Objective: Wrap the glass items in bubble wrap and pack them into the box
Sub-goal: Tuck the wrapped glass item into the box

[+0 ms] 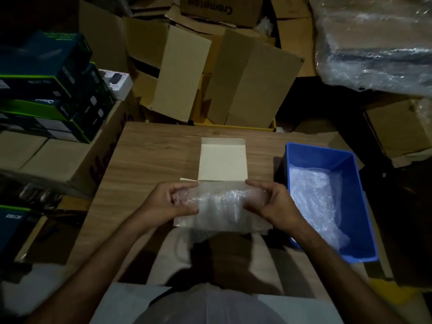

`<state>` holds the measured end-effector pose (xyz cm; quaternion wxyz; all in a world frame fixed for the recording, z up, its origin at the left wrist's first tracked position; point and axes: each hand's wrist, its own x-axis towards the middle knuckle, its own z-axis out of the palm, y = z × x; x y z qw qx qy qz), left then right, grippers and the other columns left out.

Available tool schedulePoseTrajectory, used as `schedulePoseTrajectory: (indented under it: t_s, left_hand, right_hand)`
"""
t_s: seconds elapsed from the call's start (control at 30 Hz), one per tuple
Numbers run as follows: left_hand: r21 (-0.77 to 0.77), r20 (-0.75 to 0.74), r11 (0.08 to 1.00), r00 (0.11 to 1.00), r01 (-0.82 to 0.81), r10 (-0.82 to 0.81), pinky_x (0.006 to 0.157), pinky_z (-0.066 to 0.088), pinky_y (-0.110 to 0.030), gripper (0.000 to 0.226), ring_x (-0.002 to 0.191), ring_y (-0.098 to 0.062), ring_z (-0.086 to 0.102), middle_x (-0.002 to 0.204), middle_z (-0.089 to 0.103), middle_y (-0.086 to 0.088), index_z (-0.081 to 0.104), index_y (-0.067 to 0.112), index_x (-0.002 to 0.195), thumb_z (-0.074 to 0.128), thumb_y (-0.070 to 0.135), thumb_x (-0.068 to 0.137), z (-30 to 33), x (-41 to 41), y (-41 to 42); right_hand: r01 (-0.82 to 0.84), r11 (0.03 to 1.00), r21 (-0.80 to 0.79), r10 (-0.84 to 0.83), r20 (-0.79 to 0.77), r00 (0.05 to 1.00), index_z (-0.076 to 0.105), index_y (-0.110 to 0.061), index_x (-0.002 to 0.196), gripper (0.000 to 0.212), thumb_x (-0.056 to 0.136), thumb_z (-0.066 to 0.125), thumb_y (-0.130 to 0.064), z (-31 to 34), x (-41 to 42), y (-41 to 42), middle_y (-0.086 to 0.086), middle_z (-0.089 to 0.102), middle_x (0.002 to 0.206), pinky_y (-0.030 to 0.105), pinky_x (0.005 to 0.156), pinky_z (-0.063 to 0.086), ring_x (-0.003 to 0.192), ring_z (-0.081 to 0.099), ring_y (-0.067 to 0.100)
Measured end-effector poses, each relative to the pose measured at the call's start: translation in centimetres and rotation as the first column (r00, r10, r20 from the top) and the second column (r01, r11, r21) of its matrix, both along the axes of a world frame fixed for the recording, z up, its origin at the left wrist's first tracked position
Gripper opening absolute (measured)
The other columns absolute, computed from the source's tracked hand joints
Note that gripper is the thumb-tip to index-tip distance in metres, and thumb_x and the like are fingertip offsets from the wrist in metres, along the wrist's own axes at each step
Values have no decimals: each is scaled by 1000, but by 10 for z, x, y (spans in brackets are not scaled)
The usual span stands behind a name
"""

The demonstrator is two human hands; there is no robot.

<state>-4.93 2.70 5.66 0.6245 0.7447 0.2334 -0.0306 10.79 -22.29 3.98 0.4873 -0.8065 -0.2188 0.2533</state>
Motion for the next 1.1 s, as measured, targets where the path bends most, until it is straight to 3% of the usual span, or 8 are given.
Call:
schedulePoseTrajectory:
  t_s: [0.13,0.2,0.33,0.47,0.77,0.87,0.97,1.1]
  left_hand:
    - [396,-40,917,999,49,-36,80,60,-36,17,90,-9,69,99,74,3,79,23,95,85,21,79,0,3,7]
    - [453,-46,886,995,101,-90,83,53,-28,11,102,-1,59,113,63,8,77,27,91,80,33,83,4,0,16]
    - [55,36,993,993,109,-111,93,57,-30,22,112,-10,67,123,71,1,73,14,112,62,26,96,24,-8,20]
    - [-298,63,954,998,24,-5,87,57,-34,30,99,-27,69,113,72,-25,66,-1,118,67,20,97,14,-8,9]
    - [-320,-42,796,831,514,-554,89,57,-34,58,111,-29,69,120,73,-11,52,11,137,69,-10,86,31,2,9]
    - [-170,11,860,873,481,-487,77,58,-37,36,93,-29,72,111,76,-10,59,11,132,62,14,96,41,27,-17]
    - [-167,73,950,964,264,-255,63,53,-25,31,74,-18,68,104,77,-13,64,9,122,63,22,94,29,28,-25]
    - [-168,111,985,993,42,-23,65,54,-28,26,73,-17,69,100,77,-14,66,5,111,65,21,91,5,12,-37]
  right_hand:
    - [-74,980,-183,118,240,964,78,-29,84,8,81,84,-24,7,5,2,-17,65,68,19,63,45,58,58,-7]
    - [-162,977,-137,184,173,968,68,-26,60,29,86,80,-20,26,6,-1,-14,65,56,21,54,44,52,60,0]
    - [-222,966,136,248,-215,945,74,-12,90,8,94,70,-17,58,13,-15,-11,77,89,17,72,54,82,72,3]
    - [42,964,261,99,-503,858,69,-18,120,41,89,73,-43,39,11,-8,2,72,123,38,107,46,117,66,16]
    - [-200,955,220,288,-519,805,70,-6,115,34,83,80,-10,49,12,12,14,75,113,40,97,56,107,70,32]
    - [-51,910,412,344,-679,649,79,-12,104,36,73,87,-29,55,16,15,14,76,111,33,85,61,100,73,26]
    - [343,786,515,402,-846,349,70,-2,125,79,67,86,-53,26,3,6,23,63,134,48,108,49,123,63,35]
    - [304,852,426,294,-870,396,50,-7,146,103,61,95,-45,-10,-33,9,23,57,143,54,106,48,130,56,39]
